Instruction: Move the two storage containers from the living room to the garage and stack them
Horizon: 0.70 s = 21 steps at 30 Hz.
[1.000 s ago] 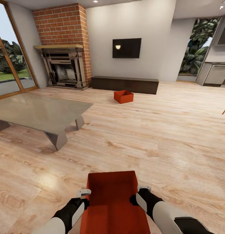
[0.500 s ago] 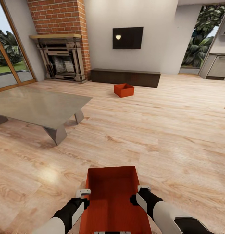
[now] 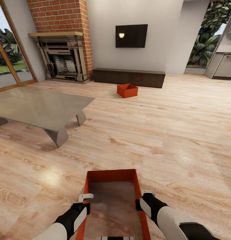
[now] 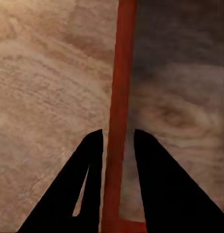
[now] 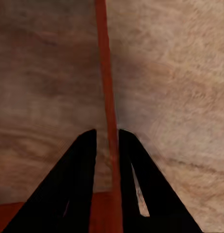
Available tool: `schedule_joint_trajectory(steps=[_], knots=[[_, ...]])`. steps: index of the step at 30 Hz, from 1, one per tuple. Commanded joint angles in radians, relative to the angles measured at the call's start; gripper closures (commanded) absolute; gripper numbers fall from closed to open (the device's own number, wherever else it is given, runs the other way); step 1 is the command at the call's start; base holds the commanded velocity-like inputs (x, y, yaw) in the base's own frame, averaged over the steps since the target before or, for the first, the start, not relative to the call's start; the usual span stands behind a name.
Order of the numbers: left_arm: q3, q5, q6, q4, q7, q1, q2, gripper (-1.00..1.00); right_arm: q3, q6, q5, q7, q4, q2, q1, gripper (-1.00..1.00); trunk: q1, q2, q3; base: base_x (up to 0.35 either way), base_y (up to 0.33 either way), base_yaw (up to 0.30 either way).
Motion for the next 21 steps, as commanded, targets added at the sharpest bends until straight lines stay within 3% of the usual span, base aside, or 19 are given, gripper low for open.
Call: schedule_joint_trajectory(steps=[1,21], knots=[[-0.007,-0.009,0.009,-0.003,0.012,0.000,0.002,1.00,-0.001,0.004,-0.001,-0.007,-0.002,0.000,0.000,1.00,0.000,0.000,-0.001,0.000,0.000,0.000],[-0.007,-0.009,0.009,-0.005,0.010,0.000,0.000,1.00,-0.001,0.004,-0.001,-0.007,-0.002,0.001,0.000,1.00,0.000,0.000,-0.001,0.000,0.000,0.000]])
